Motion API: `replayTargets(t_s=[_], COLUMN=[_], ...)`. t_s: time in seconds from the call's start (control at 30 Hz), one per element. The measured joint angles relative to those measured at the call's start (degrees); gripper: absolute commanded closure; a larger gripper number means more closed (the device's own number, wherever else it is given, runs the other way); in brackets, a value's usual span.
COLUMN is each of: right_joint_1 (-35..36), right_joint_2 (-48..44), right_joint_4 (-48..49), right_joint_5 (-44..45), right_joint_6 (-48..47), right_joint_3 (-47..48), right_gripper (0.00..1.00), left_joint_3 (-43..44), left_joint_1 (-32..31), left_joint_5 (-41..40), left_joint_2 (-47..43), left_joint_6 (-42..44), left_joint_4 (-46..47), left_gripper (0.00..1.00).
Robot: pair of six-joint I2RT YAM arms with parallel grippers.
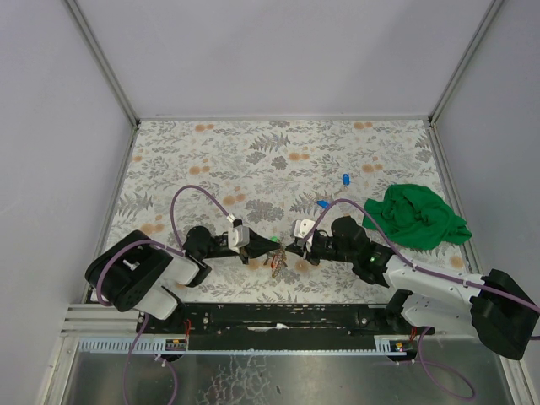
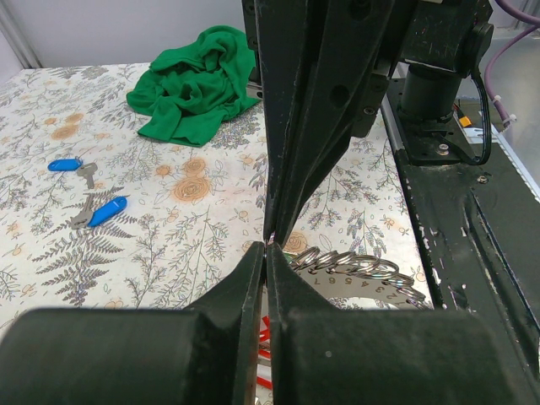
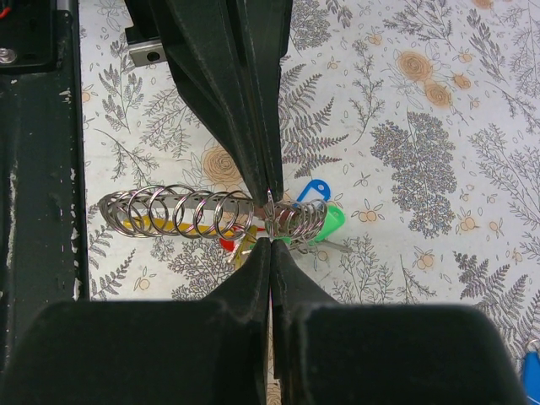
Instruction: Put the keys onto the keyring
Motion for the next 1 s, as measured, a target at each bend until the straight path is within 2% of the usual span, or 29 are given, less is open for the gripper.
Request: replayTargets(t_s=[1.0], right_joint_1=[0.0], right_joint_2=[0.0], right_joint_4=[0.6], right_joint_5=[0.0], right_joint_6=[1.0], right_joint_3=[0.0], right_gripper=[1.0], left_joint_3=[0.7], left_joint_1=[-0.4], left_joint_5=[0.4], left_joint_2=[0.4], left_joint_6=[0.0], left_joint_4=[0.2], left_gripper=[1.0])
